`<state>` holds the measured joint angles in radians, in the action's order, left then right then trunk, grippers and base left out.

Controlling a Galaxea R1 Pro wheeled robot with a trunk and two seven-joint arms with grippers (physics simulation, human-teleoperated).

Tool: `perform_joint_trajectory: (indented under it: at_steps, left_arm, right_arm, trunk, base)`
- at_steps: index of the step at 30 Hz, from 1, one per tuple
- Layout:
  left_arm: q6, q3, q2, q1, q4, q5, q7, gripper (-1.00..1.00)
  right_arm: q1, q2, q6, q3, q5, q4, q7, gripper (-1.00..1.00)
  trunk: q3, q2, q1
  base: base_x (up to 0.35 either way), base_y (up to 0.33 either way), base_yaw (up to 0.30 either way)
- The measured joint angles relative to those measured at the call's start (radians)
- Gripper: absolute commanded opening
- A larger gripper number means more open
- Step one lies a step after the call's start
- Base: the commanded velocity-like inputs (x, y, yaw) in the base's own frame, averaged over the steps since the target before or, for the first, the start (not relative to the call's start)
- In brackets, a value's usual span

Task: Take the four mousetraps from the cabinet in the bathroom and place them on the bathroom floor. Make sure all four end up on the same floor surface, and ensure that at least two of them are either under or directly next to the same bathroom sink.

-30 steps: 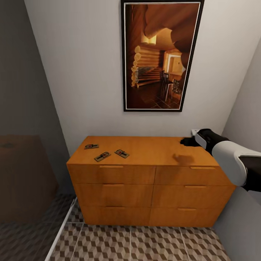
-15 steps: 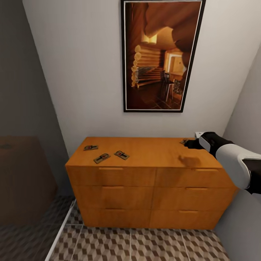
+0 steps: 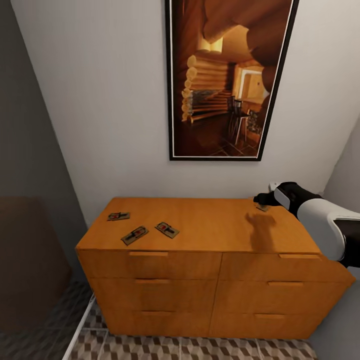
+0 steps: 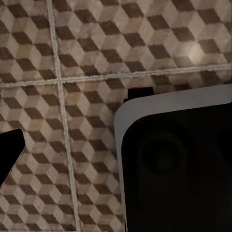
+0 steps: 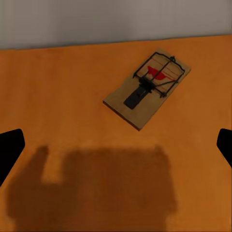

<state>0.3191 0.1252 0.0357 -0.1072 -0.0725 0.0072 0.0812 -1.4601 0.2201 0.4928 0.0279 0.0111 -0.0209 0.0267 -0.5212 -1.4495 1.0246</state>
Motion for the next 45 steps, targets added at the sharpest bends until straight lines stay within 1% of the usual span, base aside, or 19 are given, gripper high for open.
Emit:
perform_joint_trajectory:
  at_steps: [13, 18, 19, 21, 23, 24, 28, 37, 45]
  left_arm:
    - [-0.001, 0.000, -0.001, 0.000, 0.000, 0.000, 0.000, 1.00]
    - [0.000, 0.000, 0.003, 0.000, 0.000, 0.000, 0.000, 1.00]
    - [0.000, -0.001, 0.007, 0.000, 0.000, 0.000, 0.000, 1.00]
    - [0.000, 0.000, 0.008, 0.000, 0.000, 0.000, 0.000, 1.00]
    - [0.001, -0.001, 0.009, 0.000, 0.000, 0.000, 0.000, 1.00]
    - [0.001, -0.001, 0.010, 0.000, 0.000, 0.000, 0.000, 1.00]
    - [0.001, 0.000, 0.011, 0.000, 0.000, 0.000, 0.000, 1.00]
    - [0.002, -0.001, 0.011, 0.000, 0.001, 0.000, 0.000, 1.00]
    - [0.002, 0.000, 0.011, 0.000, 0.001, 0.000, 0.000, 1.00]
  right_arm:
    - [0.001, 0.003, 0.000, -0.001, 0.000, 0.002, 0.001, 1.00]
    - [0.003, 0.012, -0.001, -0.001, 0.000, 0.003, 0.001, 1.00]
    - [0.003, 0.021, -0.001, -0.001, 0.000, 0.003, 0.006, 1.00]
    - [0.003, 0.030, -0.001, -0.001, 0.000, 0.003, 0.015, 1.00]
    - [0.003, 0.045, -0.001, -0.001, 0.000, 0.003, 0.037, 1.00]
    - [0.003, 0.060, 0.000, -0.001, 0.000, 0.003, 0.062, 1.00]
    - [0.003, 0.072, 0.000, -0.001, 0.000, 0.003, 0.089, 1.00]
    - [0.003, 0.072, 0.000, 0.000, 0.000, 0.003, 0.098, 1.00]
    - [0.003, 0.072, 0.000, 0.000, 0.000, 0.003, 0.098, 1.00]
  trunk:
    - [0.000, 0.000, 0.000]
    - [0.000, 0.000, 0.000]
    - [0.000, 0.000, 0.000]
    - [0.000, 0.000, 0.000]
    - [0.000, 0.000, 0.000]
    - [0.000, 0.000, 0.000]
    - [0.000, 0.000, 0.000]
    - [0.000, 0.000, 0.000]
    - [0.000, 0.000, 0.000]
  base:
    - [0.049, 0.000, 0.000]
    - [0.001, 0.000, 0.000]
    - [0.000, 0.000, 0.000]
    - [0.000, 0.000, 0.000]
    - [0.000, 0.000, 0.000]
    - [0.000, 0.000, 0.000]
    - [0.000, 0.000, 0.000]
    - [0.034, 0.001, 0.000]
    - [0.217, 0.042, 0.000]
